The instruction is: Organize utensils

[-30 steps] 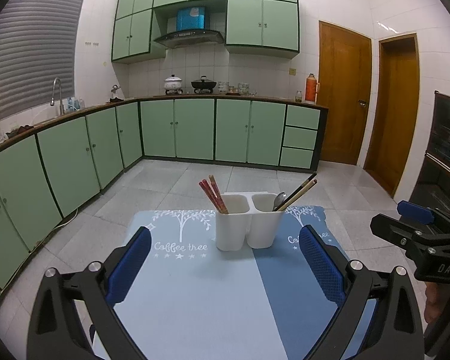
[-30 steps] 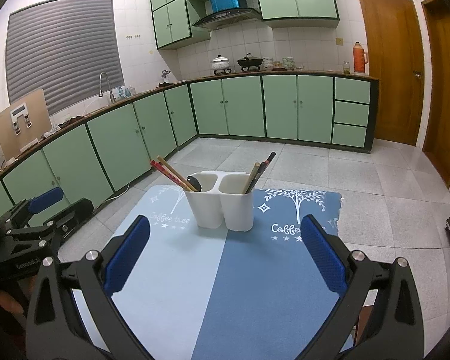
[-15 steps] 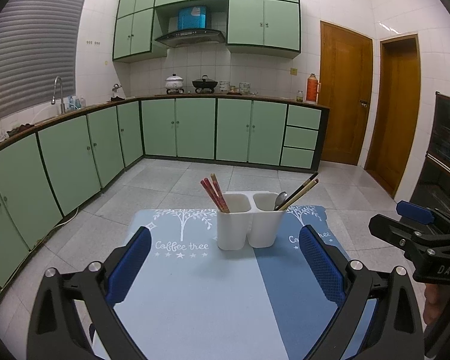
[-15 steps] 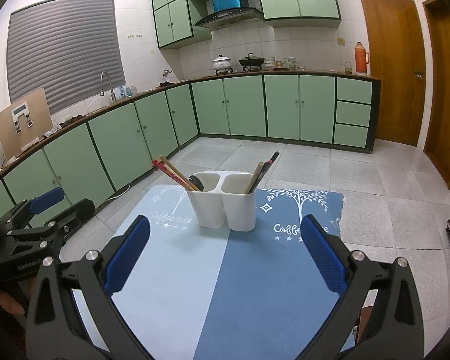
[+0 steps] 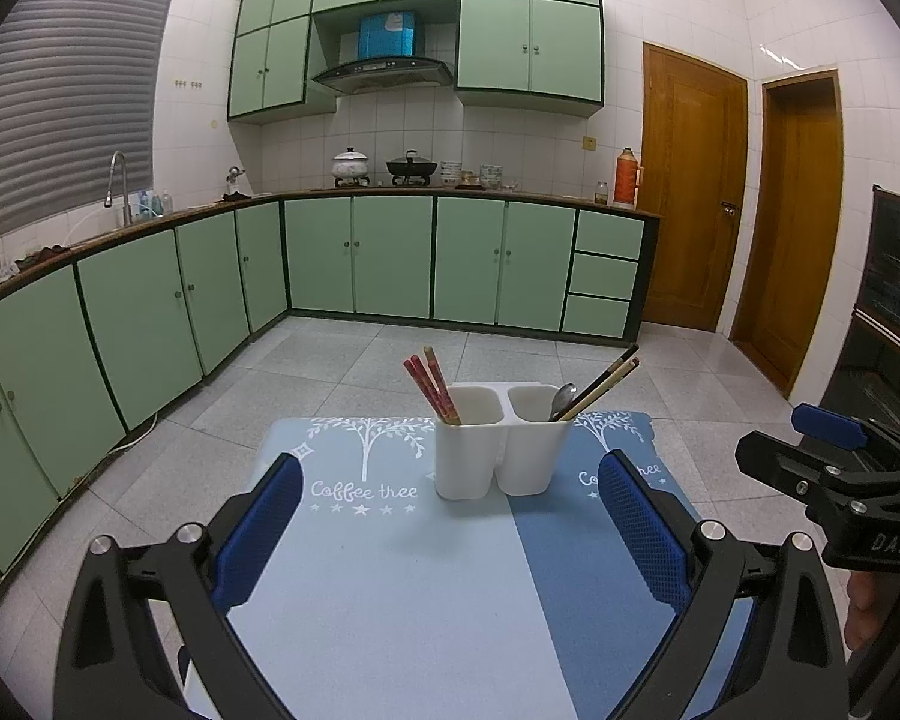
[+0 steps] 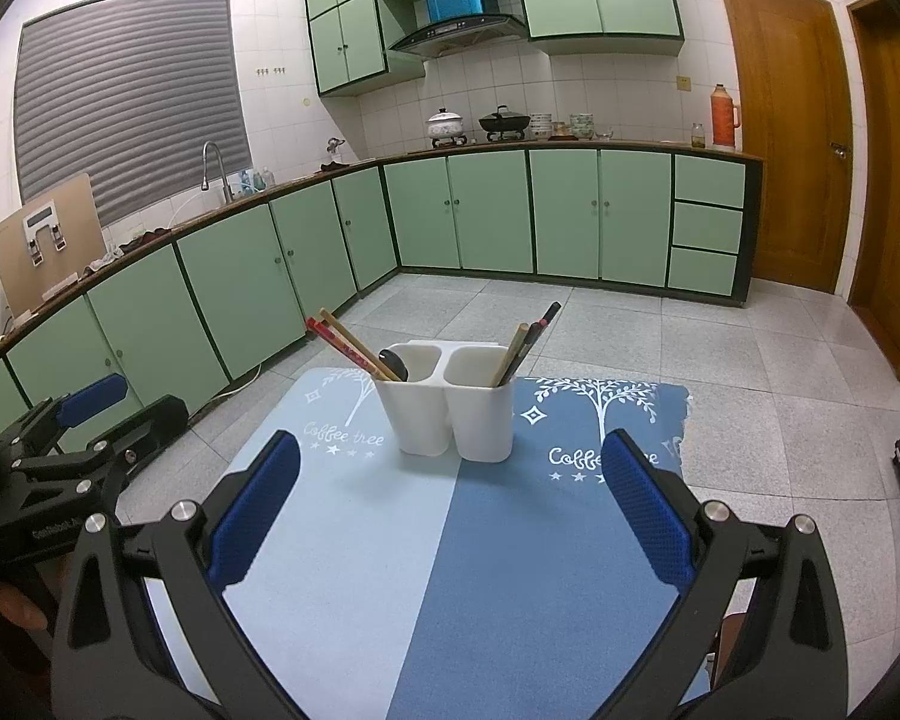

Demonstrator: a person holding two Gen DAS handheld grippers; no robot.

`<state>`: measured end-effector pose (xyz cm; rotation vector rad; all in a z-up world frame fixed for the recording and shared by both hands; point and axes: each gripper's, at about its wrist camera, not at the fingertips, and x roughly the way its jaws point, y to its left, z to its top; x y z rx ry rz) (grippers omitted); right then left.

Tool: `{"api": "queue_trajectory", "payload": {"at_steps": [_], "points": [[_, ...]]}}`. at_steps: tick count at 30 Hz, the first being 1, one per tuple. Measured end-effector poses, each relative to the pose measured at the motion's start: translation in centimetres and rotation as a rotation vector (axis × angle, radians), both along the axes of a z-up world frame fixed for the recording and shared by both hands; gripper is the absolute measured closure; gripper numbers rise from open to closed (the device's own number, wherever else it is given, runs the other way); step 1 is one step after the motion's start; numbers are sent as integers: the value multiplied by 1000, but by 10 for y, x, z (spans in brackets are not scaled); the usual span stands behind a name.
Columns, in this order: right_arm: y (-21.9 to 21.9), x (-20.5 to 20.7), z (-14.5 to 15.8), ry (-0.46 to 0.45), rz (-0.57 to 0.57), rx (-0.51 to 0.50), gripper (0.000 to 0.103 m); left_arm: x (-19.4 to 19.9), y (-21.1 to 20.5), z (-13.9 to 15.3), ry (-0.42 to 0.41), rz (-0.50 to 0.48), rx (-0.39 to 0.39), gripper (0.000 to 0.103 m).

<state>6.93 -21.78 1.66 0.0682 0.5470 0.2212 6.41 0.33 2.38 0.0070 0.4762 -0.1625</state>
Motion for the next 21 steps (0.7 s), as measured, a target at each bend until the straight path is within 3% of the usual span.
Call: {"api": "queue_trajectory", "payload": {"at_steps": [21], "points": [[0,0,0,1,0,0,6,0,1,-1,1,4,0,6]]}}
